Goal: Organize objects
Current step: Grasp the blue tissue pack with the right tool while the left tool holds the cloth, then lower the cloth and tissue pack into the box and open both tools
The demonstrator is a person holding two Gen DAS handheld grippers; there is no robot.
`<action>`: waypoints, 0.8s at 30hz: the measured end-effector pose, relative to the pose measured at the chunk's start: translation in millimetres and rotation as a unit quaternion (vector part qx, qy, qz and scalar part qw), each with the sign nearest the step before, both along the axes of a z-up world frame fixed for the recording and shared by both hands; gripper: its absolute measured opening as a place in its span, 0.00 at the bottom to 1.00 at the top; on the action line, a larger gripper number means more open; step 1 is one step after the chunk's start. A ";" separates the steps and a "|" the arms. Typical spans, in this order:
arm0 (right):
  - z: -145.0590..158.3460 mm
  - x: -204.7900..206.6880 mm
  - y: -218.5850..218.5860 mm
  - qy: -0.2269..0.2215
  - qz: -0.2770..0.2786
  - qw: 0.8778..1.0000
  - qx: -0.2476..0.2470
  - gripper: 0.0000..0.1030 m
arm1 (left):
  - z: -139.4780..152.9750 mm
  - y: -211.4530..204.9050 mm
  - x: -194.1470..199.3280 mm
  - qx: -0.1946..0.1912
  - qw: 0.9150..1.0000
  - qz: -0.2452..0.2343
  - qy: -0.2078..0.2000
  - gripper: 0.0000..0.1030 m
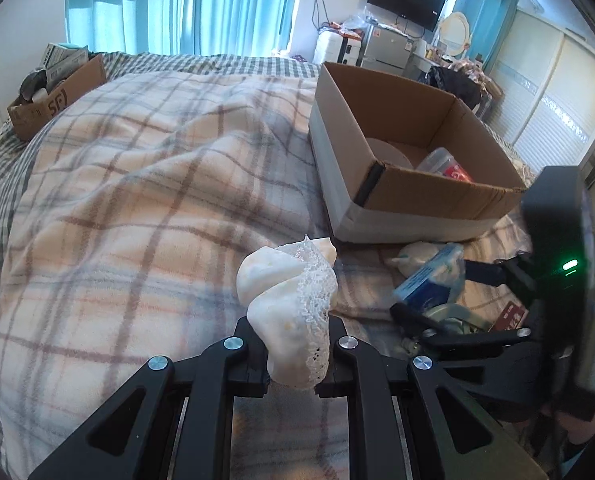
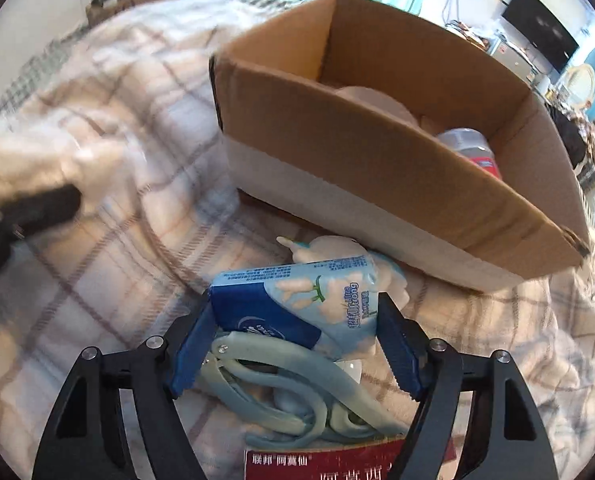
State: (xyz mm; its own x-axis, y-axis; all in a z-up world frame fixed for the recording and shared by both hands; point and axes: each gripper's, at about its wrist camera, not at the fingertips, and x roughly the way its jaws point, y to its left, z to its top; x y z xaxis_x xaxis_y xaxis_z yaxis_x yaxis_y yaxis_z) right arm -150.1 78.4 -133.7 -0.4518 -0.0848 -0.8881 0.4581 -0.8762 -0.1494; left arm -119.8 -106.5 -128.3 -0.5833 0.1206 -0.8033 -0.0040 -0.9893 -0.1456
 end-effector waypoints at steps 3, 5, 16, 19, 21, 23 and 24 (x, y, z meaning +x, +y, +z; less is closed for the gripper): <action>16.6 14.0 11.6 0.016 -0.005 1.000 -0.024 0.73 | 4.6 5.1 6.5 -0.012 1.000 0.006 0.006 0.14; 34.8 26.9 20.4 0.033 -0.004 0.998 -0.046 0.73 | 9.9 7.3 11.5 -0.013 1.000 0.009 0.012 0.14; 147.9 66.7 55.5 0.142 0.008 0.981 -0.134 0.73 | 78.9 35.0 35.7 0.022 0.998 -0.005 0.065 0.14; 177.6 67.8 73.8 0.176 0.010 0.975 -0.137 0.73 | 107.2 50.4 25.1 0.014 0.996 -0.022 0.086 0.14; 199.7 62.6 89.0 0.199 0.005 0.970 -0.140 0.73 | 121.8 60.5 16.4 0.008 0.995 -0.034 0.098 0.14; 214.3 52.2 99.0 0.212 0.001 0.967 -0.143 0.73 | 134.8 71.7 1.7 0.002 0.993 -0.049 0.107 0.14; 220.9 46.6 103.2 0.216 0.000 0.966 -0.143 0.73 | 139.8 77.4 -8.3 -0.001 0.992 -0.056 0.109 0.14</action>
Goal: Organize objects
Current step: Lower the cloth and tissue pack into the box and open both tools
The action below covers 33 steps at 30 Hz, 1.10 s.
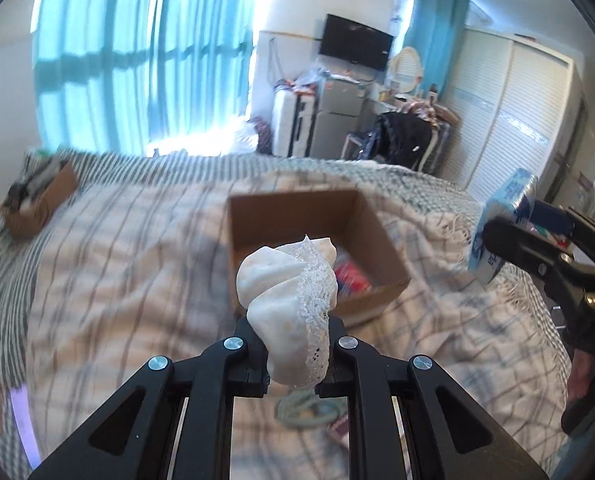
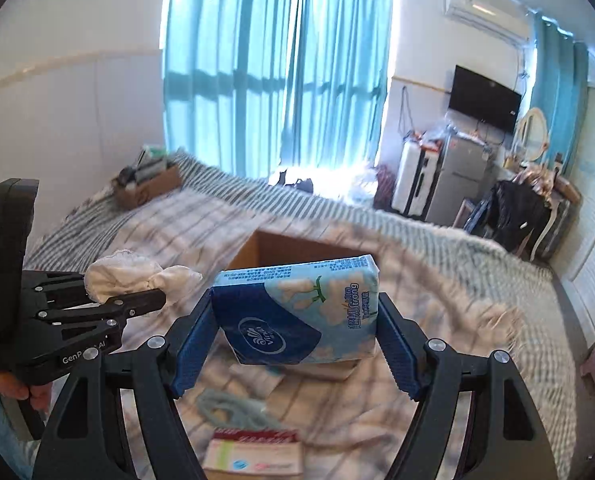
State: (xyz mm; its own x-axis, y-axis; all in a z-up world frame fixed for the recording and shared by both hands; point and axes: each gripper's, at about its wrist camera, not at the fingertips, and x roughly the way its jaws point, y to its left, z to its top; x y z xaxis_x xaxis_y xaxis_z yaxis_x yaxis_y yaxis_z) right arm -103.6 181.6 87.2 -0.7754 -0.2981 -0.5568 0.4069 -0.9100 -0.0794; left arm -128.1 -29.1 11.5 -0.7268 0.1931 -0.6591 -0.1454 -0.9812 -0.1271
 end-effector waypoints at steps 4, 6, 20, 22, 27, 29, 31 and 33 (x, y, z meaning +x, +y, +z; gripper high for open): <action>9.3 -36.5 11.2 0.006 -0.012 1.000 0.001 0.73 | 4.6 15.4 -34.3 -0.026 1.000 -0.011 0.007 0.14; 9.5 -60.1 13.3 0.002 -0.012 1.000 0.002 0.73 | 2.0 18.4 -50.1 -0.029 0.999 -0.016 0.006 0.14; -42.5 -193.0 -19.9 -0.045 0.006 0.999 0.016 0.73 | -48.9 20.6 -159.0 -0.022 1.000 -0.015 -0.016 0.14; -61.6 -204.7 -21.9 -0.057 0.000 0.998 0.018 0.72 | -64.9 21.0 -166.9 -0.024 0.999 -0.018 -0.026 0.14; -108.3 -227.8 -18.9 -0.099 -0.007 0.995 0.011 0.72 | -98.8 22.1 -174.5 -0.022 0.998 -0.027 -0.054 0.14; -118.6 -232.4 -17.7 -0.106 -0.011 0.994 0.015 0.72 | -107.6 21.5 -176.4 -0.020 0.997 -0.029 -0.061 0.14; -124.2 -234.3 -15.8 -0.109 -0.014 0.994 0.015 0.72 | -112.5 22.0 -176.0 -0.019 0.997 -0.033 -0.066 0.14; -122.3 -231.9 -10.1 -0.098 -0.022 0.995 0.012 0.74 | -111.2 22.4 -174.0 -0.015 0.997 -0.030 -0.064 0.21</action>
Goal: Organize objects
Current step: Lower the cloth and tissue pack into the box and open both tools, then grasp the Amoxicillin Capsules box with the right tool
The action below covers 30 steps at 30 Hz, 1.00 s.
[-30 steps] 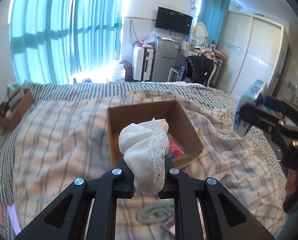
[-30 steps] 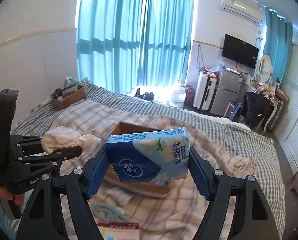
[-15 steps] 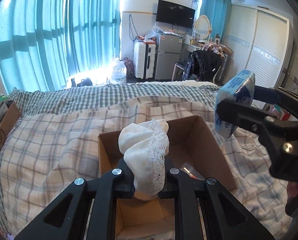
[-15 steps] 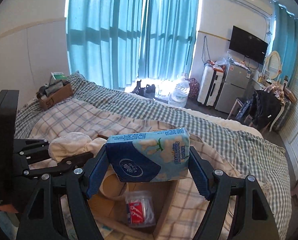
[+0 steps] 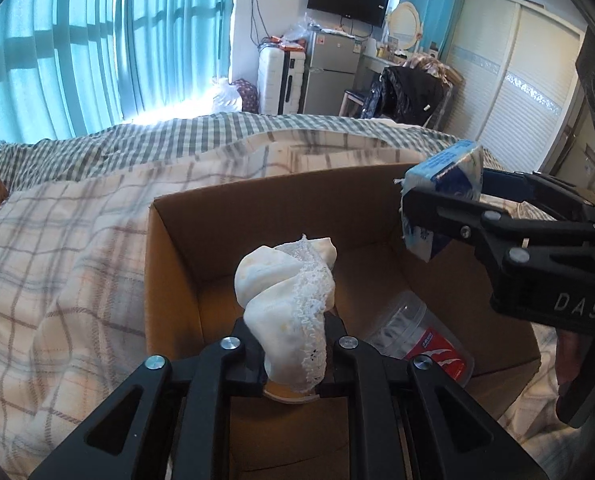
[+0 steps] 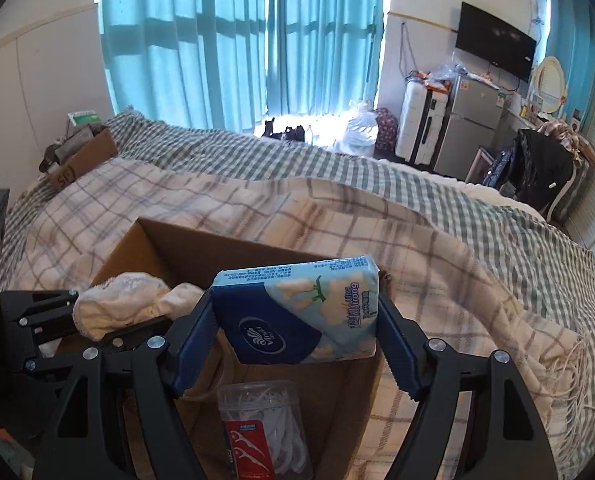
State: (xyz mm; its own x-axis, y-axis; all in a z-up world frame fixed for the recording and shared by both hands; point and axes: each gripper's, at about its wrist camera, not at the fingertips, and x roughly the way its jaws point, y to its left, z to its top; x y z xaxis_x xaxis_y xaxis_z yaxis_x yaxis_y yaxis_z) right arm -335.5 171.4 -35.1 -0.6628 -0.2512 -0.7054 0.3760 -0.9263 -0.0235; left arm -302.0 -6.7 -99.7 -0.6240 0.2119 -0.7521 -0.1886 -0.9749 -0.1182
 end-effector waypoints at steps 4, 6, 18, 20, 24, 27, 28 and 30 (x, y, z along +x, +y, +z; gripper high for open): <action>14.5 9.3 5.6 0.016 -0.018 1.000 0.012 0.81 | 14.6 -0.8 10.4 0.013 1.000 0.010 0.006 0.52; 29.6 22.3 10.7 0.023 -0.022 0.999 0.002 0.82 | 28.3 -1.3 20.0 0.013 1.000 0.017 0.020 0.65; 136.6 134.5 32.6 0.079 -0.039 0.996 0.018 0.86 | 124.1 -13.5 114.8 0.002 0.996 0.051 0.077 0.96; 147.3 154.5 35.2 0.084 -0.040 0.995 0.020 0.89 | 131.0 -13.6 129.4 -0.008 0.995 0.052 0.083 1.00; 155.6 195.6 43.3 0.087 -0.041 0.995 0.026 0.90 | 130.8 -16.4 160.9 -0.028 0.994 0.055 0.086 1.00; 146.9 221.2 48.7 0.080 -0.049 0.995 0.033 0.90 | 115.8 -19.1 185.7 -0.025 0.995 0.064 0.073 1.00; 140.5 228.3 50.0 0.076 -0.052 0.995 0.035 0.90 | 109.8 -19.8 192.3 -0.026 0.995 0.071 0.068 1.00; 121.9 240.5 54.7 0.062 -0.055 0.996 0.038 0.90 | 91.5 -18.3 206.7 -0.030 0.995 0.079 0.058 1.00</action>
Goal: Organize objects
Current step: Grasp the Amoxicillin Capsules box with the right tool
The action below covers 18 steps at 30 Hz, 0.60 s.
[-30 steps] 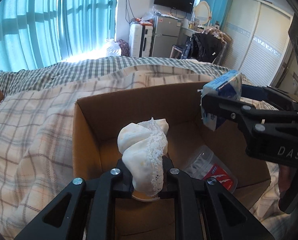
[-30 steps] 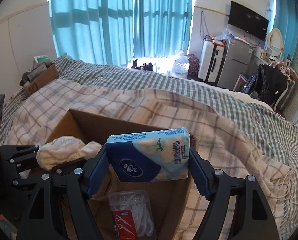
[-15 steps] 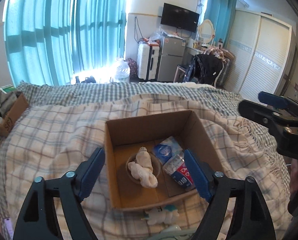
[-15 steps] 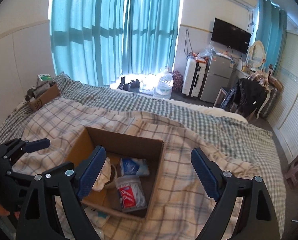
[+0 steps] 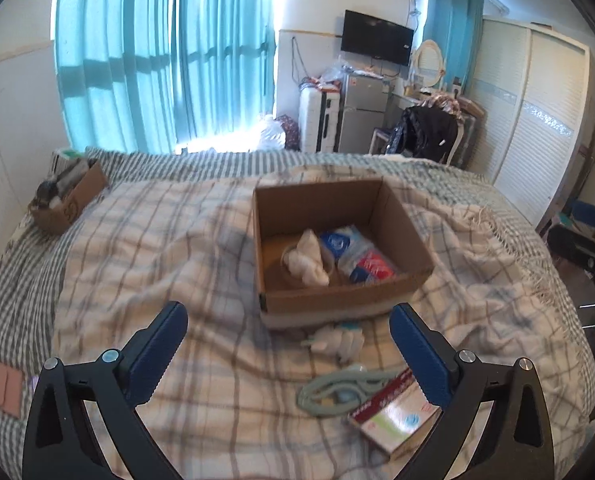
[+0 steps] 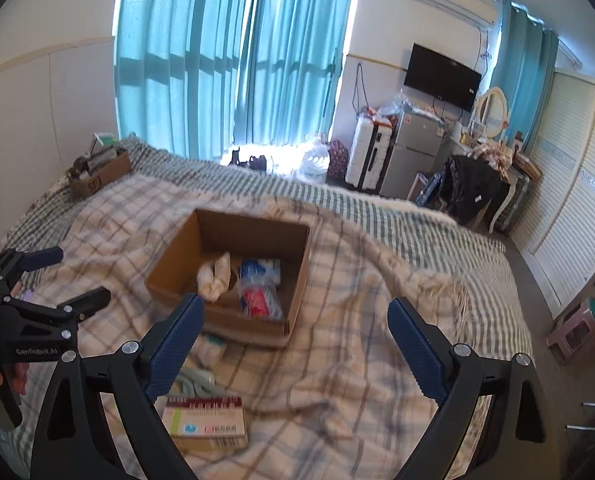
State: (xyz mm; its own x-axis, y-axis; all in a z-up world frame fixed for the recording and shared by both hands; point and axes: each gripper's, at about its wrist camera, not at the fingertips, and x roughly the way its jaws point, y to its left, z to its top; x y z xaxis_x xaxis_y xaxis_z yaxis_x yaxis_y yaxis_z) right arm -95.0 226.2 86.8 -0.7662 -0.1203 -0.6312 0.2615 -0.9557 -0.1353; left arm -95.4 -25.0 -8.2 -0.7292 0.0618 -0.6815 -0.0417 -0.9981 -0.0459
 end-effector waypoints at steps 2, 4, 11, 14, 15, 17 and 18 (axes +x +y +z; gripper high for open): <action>-26.1 8.9 0.2 -0.017 -0.006 1.000 0.007 0.90 | -17.6 4.3 11.8 -0.001 1.000 0.001 -0.009 1.00; -55.4 13.7 0.7 -0.033 -0.019 0.999 0.017 0.90 | -39.4 8.9 20.7 0.000 1.000 0.008 -0.020 1.00; -153.1 1.2 0.2 -0.114 -0.053 0.991 0.041 0.90 | -112.9 30.1 24.2 -0.025 0.996 -0.002 -0.088 1.00; -160.2 -1.6 1.8 -0.128 -0.047 0.990 0.024 0.90 | -131.6 45.0 22.0 -0.059 0.992 -0.020 -0.111 1.00; -160.1 -2.2 1.7 -0.129 -0.045 0.990 0.021 0.90 | -138.2 51.7 22.8 -0.077 0.990 -0.028 -0.114 1.00; -161.4 -3.3 1.1 -0.135 -0.042 0.990 0.017 0.90 | -144.8 56.3 24.3 -0.094 0.989 -0.028 -0.113 1.00; -162.8 -3.6 0.4 -0.139 -0.042 0.989 0.014 0.90 | -147.5 56.3 23.6 -0.094 0.988 -0.029 -0.116 1.00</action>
State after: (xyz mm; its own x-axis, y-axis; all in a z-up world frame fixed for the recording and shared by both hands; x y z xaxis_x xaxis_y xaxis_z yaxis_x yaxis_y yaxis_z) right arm -98.6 226.6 -76.0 -0.5694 -0.0432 -0.8209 0.2122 -0.9725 -0.0959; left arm -71.8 31.3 -155.7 -0.5502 -0.0439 -0.8338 -0.1095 -0.9862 0.1242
